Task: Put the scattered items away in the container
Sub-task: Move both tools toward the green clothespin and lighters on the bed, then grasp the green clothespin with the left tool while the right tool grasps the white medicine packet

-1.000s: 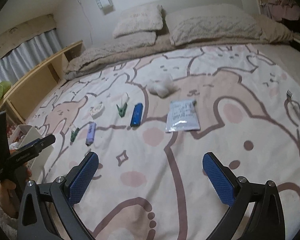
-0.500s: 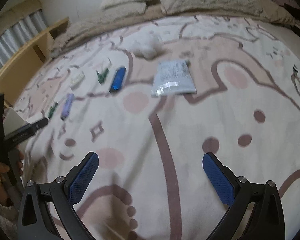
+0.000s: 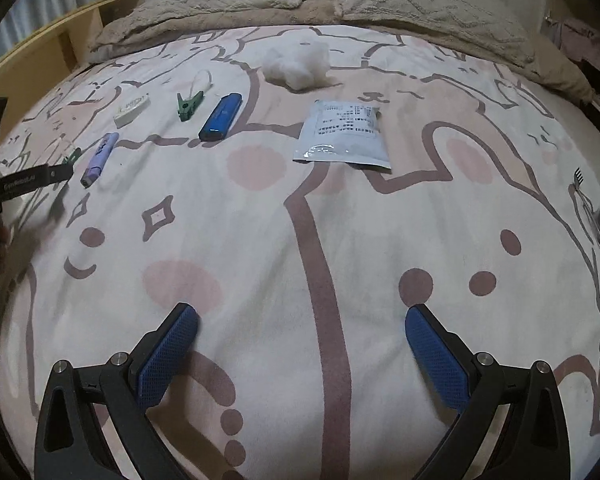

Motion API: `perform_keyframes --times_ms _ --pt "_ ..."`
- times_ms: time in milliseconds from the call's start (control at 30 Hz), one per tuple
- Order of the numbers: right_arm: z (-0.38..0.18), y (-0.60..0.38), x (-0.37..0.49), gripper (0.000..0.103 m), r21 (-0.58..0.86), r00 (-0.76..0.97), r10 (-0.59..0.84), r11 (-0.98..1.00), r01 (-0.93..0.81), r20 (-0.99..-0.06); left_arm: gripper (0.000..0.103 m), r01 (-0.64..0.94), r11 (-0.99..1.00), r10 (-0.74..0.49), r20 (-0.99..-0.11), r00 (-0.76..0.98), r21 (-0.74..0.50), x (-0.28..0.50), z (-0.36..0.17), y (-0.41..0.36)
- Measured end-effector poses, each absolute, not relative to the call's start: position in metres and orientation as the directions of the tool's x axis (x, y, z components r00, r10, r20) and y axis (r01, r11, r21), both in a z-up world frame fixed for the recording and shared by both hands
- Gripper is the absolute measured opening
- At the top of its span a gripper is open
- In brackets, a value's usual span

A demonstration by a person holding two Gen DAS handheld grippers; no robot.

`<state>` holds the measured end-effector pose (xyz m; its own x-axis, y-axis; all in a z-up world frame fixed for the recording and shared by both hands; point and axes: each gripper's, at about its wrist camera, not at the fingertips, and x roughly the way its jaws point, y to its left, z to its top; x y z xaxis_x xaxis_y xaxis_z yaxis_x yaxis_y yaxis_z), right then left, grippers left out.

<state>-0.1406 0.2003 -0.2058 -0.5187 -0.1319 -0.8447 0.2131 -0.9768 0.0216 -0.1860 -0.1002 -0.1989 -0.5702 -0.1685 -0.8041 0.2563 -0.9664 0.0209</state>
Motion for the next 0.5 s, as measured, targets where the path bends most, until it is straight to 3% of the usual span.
perform_keyframes --times_ms 200,267,500 --pt "-0.209 0.202 -0.147 0.103 0.041 -0.512 -0.149 -0.976 0.215 -0.846 0.096 0.262 -0.965 -0.132 -0.814 -0.566 -0.026 -0.191 -0.205 -0.109" --pt "-0.209 0.200 -0.154 0.103 0.036 -0.508 -0.146 -0.975 0.219 -0.849 0.101 0.257 -0.966 -0.137 -0.822 -0.553 -0.011 -0.192 -0.206 -0.108" --pt "-0.211 0.195 -0.181 0.103 0.033 -0.501 -0.154 -0.970 0.242 -0.852 0.102 0.235 -0.972 -0.128 -0.833 -0.538 -0.002 -0.190 -0.209 -0.107"
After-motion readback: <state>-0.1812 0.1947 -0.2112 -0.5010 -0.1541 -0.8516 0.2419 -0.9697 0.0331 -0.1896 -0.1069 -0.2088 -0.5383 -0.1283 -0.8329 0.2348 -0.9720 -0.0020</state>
